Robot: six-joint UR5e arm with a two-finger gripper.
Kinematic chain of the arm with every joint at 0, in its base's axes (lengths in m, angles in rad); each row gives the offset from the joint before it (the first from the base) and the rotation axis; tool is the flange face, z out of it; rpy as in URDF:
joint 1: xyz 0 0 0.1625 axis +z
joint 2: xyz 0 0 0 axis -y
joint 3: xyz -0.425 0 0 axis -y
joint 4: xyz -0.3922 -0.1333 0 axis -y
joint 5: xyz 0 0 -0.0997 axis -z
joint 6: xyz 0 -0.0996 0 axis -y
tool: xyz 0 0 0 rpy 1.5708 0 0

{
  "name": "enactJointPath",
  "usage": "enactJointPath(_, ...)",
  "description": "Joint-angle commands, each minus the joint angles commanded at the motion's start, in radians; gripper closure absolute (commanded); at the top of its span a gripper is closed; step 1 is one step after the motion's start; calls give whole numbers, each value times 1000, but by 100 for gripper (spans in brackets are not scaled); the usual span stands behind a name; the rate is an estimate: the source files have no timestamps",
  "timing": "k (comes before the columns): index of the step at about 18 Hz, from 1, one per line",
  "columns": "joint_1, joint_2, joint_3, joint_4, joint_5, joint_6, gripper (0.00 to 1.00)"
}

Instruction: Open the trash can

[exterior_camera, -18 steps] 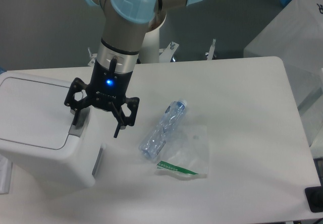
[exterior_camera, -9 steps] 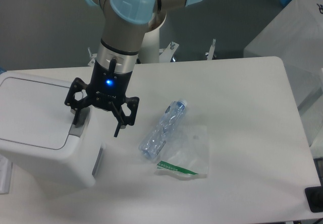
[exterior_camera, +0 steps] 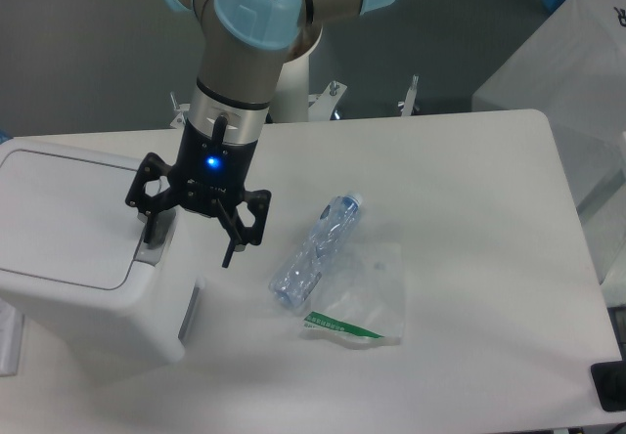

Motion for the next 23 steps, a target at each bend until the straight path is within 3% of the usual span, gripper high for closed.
enactJointPath(19,12,3,31,-5,-2,-2,0)
enactJointPath(23,67,6,49,-3,-3,2,0)
